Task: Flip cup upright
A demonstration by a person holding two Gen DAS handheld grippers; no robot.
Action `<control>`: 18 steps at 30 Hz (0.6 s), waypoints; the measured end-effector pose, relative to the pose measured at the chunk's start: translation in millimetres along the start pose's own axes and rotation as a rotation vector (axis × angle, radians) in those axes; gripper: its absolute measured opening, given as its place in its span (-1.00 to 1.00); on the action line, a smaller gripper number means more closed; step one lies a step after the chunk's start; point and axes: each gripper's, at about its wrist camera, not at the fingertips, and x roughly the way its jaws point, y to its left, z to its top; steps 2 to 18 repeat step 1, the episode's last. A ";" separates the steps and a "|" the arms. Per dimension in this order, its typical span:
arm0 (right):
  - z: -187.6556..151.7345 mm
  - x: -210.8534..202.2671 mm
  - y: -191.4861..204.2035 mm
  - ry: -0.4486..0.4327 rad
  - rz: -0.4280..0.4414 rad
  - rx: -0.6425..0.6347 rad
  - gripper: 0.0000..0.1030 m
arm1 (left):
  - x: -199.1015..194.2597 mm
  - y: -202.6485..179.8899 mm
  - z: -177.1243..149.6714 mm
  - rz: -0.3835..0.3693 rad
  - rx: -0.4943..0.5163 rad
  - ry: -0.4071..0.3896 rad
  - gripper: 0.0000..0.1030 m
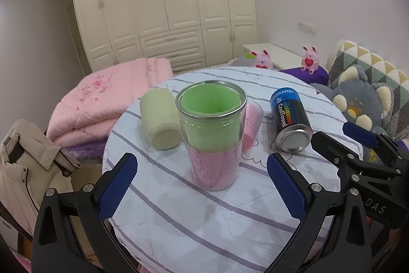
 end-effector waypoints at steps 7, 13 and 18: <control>-0.1 0.3 0.2 0.001 0.000 0.000 0.61 | 1.6 1.6 0.1 -0.003 -0.003 0.010 0.99; -0.1 0.3 0.2 0.001 0.000 0.000 0.61 | 1.6 1.6 0.1 -0.003 -0.003 0.010 0.99; -0.1 0.3 0.2 0.001 0.000 0.000 0.61 | 1.6 1.6 0.1 -0.003 -0.003 0.010 0.99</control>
